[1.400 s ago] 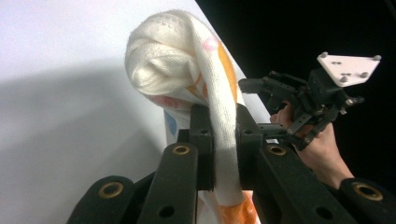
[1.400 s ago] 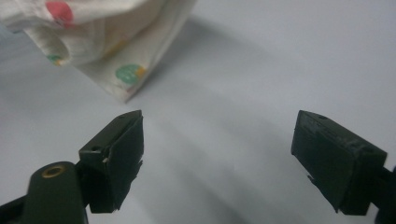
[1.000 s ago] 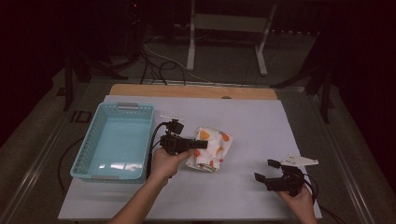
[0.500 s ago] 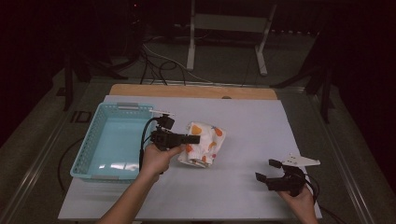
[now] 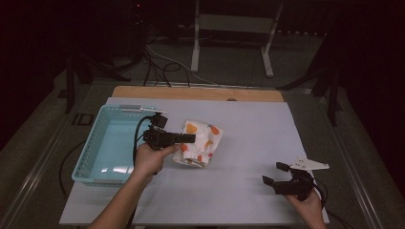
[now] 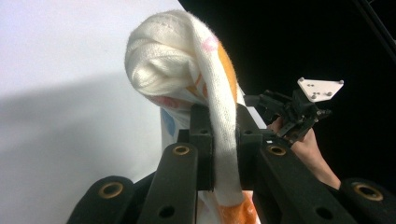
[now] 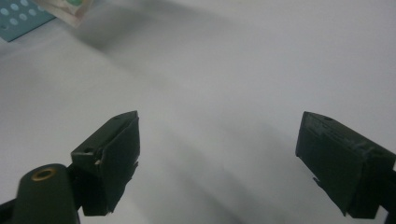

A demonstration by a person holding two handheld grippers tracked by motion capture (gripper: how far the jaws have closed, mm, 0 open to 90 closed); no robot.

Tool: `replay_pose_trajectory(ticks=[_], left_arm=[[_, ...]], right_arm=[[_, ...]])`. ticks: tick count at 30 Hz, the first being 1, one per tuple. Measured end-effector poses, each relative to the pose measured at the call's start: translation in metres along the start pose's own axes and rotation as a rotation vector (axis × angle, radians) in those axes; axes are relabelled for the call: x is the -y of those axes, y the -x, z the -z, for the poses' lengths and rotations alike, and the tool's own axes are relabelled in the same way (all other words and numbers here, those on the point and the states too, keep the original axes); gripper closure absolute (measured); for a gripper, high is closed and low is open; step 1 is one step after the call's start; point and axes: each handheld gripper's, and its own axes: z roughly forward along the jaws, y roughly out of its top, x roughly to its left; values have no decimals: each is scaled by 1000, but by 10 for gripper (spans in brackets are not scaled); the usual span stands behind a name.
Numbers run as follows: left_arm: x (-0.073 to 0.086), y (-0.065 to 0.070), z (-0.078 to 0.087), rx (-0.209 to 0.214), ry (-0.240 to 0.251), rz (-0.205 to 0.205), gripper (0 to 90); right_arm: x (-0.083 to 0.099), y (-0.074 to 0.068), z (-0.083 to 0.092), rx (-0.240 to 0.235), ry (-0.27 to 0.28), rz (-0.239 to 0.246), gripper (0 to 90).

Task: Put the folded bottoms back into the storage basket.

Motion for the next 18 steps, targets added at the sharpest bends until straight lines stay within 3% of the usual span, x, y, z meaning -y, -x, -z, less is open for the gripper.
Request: replay_pose_trajectory(ticks=[18], left_arm=[[-6,-6,35,-26,31,5,832]], right_arm=[[1,2,3,5,9,2,135]])
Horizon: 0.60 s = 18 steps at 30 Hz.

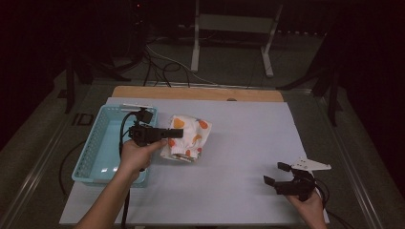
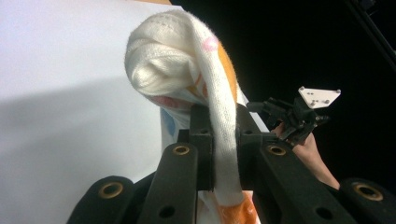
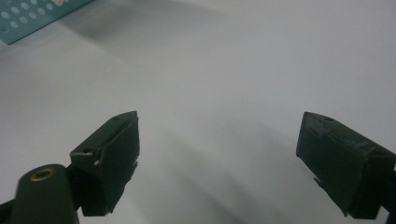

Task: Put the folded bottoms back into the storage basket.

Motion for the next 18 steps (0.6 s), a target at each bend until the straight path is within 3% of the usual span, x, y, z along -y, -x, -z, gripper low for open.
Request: replay_pose_trajectory(ticks=[18], left_arm=[[-10,-15,47,-33,53,34,832]], right_arm=[[0,0,-2,-9,0,0,133]])
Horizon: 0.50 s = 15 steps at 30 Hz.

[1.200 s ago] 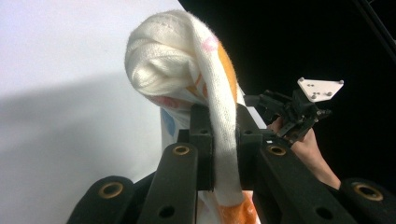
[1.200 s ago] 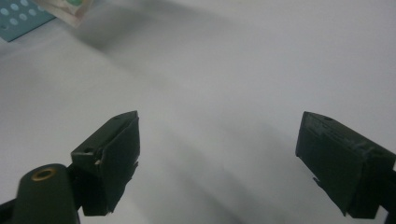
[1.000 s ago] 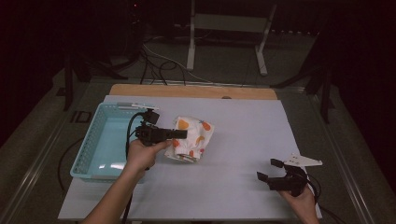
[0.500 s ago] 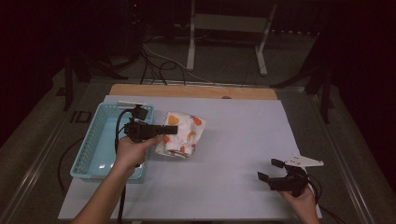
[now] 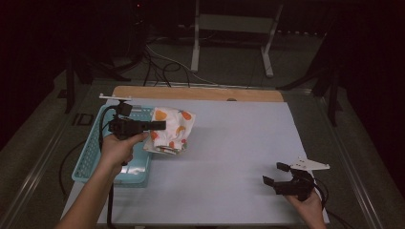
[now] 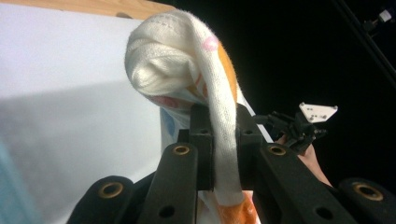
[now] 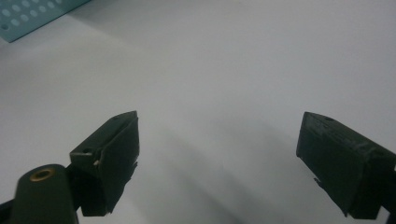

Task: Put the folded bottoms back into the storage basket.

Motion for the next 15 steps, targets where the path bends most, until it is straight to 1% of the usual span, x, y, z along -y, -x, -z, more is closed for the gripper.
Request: replay_pose_trajectory(ticks=[4,8,15], left_arm=[[0,-5,8,5,12,19,832],[0,-7,12,3,15,23,831],[-1,-15,25,-14,19,36,832]], right_arm=[[0,0,0,-1,-1,2,133],[0,0,0,1,-4,7,133],[0,-1,-1,-1,-7,2,133]])
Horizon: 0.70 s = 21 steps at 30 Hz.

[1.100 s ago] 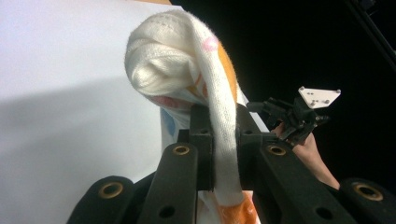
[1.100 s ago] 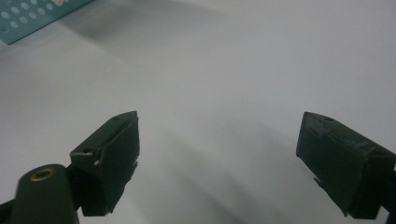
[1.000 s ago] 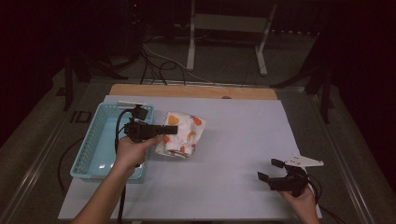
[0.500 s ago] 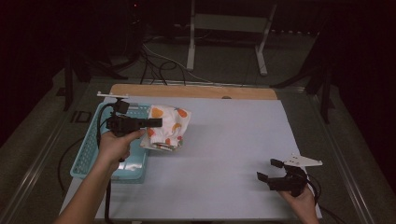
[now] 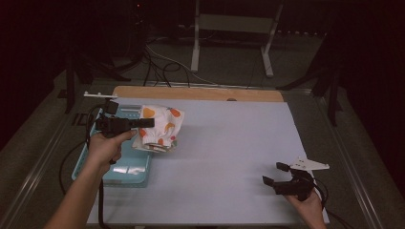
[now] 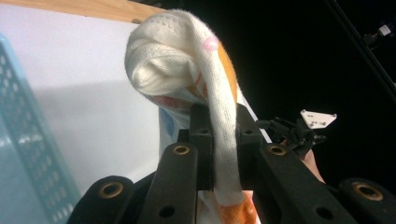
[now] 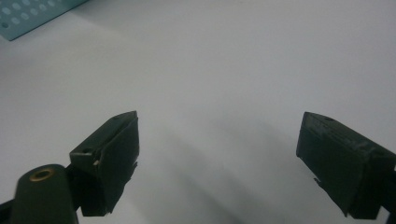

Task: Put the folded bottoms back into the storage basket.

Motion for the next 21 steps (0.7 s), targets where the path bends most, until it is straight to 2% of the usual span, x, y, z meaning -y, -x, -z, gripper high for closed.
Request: replay_pose_trajectory(ticks=[6,21], left_arm=[[1,-7,13,-12,11,15,832],[-1,-14,45,-32,48,33,832]], right_arm=[[0,0,0,-2,2,5,133],[0,0,-1,1,2,8,133]])
